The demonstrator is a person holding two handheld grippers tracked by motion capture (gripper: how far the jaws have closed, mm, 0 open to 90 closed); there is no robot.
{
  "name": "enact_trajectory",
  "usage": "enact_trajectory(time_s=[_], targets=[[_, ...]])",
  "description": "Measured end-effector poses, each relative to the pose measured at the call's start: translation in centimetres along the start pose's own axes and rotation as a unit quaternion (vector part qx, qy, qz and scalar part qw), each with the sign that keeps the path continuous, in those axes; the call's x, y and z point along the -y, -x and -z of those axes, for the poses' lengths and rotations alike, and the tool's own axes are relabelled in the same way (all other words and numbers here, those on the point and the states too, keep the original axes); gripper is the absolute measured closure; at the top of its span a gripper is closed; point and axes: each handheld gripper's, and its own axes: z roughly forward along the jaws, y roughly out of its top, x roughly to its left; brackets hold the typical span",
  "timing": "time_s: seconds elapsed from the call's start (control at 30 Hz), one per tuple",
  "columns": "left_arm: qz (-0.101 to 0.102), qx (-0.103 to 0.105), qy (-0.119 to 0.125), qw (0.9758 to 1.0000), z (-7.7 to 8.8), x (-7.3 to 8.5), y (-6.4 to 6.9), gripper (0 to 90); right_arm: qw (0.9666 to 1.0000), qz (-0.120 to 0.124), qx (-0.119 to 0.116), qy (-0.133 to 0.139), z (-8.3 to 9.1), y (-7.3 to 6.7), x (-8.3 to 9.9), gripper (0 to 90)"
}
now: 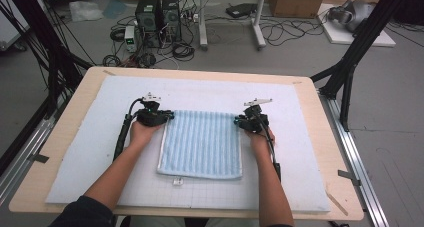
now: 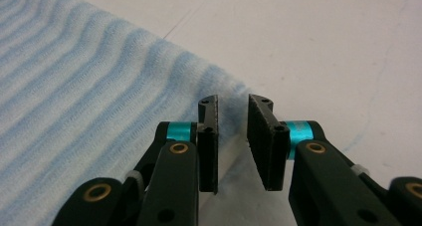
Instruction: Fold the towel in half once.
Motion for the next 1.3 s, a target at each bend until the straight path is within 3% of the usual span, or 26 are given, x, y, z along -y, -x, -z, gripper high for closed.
enact_trajectory(time_s=[0.1,0.2,0.27,0.3,0.4,0.47,0.73,0.83,1.03,1.3], targets=[[-0.016,0.021,0.003,0.9997,0.3,0.0,0.0,66.5,0.9998,-0.001,-0.007,0.020,1.1,0.3,0.1,69.3],[-0.020,0.050,0.030,0.9981,1.2,0.0,-0.2,59.0,0.9993,0.004,-0.017,0.033,2.2,0.3,0.3,62.7],[-0.044,0.059,0.075,0.9944,2.1,0.2,0.0,57.1,0.9990,0.007,-0.023,0.038,3.1,0.3,0.5,57.5],[-0.049,0.067,0.083,0.9931,2.5,0.2,0.1,57.0,0.9988,0.003,-0.025,0.042,3.5,0.3,0.7,54.4],[-0.045,0.087,0.097,0.9905,3.6,0.5,0.3,50.8,0.9977,-0.008,-0.033,0.058,4.8,0.5,1.4,42.1],[-0.041,0.096,0.113,0.9881,4.3,0.7,0.4,43.3,0.9980,-0.017,-0.036,0.050,5.5,0.5,1.6,31.2],[-0.030,0.081,0.148,0.9852,7.0,1.4,0.8,21.7,0.9941,0.012,-0.044,0.098,8.3,-1.2,3.4,16.4],[-0.022,0.081,0.166,0.9825,7.9,1.9,0.7,19.1,0.9933,0.031,-0.048,0.100,9.0,-1.5,3.8,14.1],[-0.026,0.092,0.180,0.9790,8.6,2.4,0.5,19.0,0.9921,0.030,-0.045,0.114,9.8,-0.9,4.6,11.9],[-0.020,0.095,0.174,0.9800,8.5,2.4,0.4,19.1,0.9917,0.033,-0.037,0.118,9.6,-0.7,4.5,11.8]])
